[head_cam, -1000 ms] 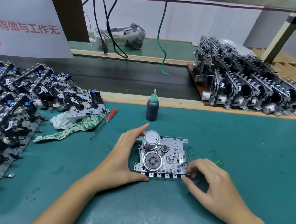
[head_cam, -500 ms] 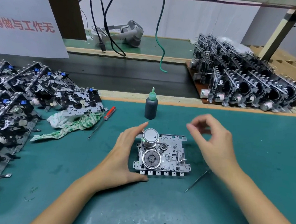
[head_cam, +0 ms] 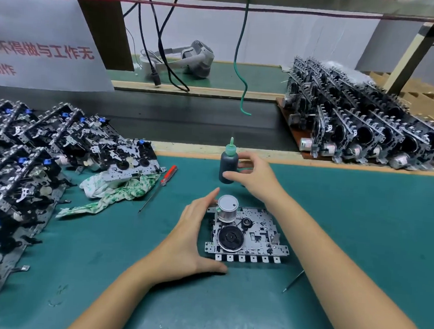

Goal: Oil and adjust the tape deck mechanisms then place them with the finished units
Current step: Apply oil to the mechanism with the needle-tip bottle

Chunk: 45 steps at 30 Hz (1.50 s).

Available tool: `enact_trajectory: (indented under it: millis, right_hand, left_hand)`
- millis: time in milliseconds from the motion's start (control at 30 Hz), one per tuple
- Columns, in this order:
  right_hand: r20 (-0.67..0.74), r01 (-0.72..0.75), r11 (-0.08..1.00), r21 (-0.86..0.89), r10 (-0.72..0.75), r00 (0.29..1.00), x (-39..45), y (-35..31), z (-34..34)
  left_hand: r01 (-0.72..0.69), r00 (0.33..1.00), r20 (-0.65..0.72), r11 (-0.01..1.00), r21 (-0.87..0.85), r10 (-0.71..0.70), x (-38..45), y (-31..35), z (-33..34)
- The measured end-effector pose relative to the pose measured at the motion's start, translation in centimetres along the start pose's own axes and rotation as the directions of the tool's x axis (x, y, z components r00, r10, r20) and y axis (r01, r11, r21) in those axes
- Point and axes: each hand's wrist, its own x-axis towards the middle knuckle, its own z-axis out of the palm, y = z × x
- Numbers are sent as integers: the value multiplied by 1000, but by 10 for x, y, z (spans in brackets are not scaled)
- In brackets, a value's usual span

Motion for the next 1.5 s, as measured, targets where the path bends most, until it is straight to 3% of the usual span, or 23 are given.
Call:
enact_trajectory:
  millis: [100,200,300,433,567,700,867,933,1067,1133,1233,1300,1433,1500]
  right_hand:
    - [-9,11,998,-59,-12,1000,4,-1,2]
    - [-10,17,996,-86,-18,1000,8,1,5]
    - [-30,33,996,-81,-36,999,11,4,7]
    - [-12,58,997,-57,-58,998,7,3,4]
    - [39,154,986,65,-157,987,-15,-8,-11]
    - [138,226,942,249,-265,954,-51,-20,-32]
    - [-71,97,908,407,-74,995,-84,-16,-44]
    - [-92,41,818,573,14,996,-93,-13,-43]
    - [-91,41,414,909,100,991,-101,-20,-42]
    - [-145,100,360,928,102,984,-107,-23,-40]
    - [-176,105,438,893,125,976,-122,-21,-25]
    - [-209,116,553,825,108,972,-132,-18,-10]
    - [-324,166,806,569,34,946,-136,-8,16]
    - [-393,180,864,470,22,919,-135,-1,20]
  left_hand:
    - [23,997,70,994,-109,-15,9,8,-12]
    - [22,980,-184,967,-253,-70,36,17,-14]
    - [35,887,-432,957,-288,-162,72,18,-14]
    - [138,901,-377,965,-221,-215,98,21,-15]
    - [-14,886,-456,979,-204,-82,90,39,-17]
    - [-145,922,-387,905,-400,-23,66,47,-25]
    - [-43,931,-356,945,-323,-79,43,26,-19]
    - [32,966,-239,959,-281,-102,39,17,-14]
    - [54,997,-28,952,-303,-66,37,7,-15]
    - [49,998,-9,948,-314,-54,36,4,-16]
    - [42,998,-37,962,-268,-54,37,1,-15]
    - [38,998,-40,966,-257,-50,37,1,-12]
    - [17,1000,-11,949,-315,-21,36,4,-11]
    - [22,1000,-8,943,-332,-26,36,6,-11]
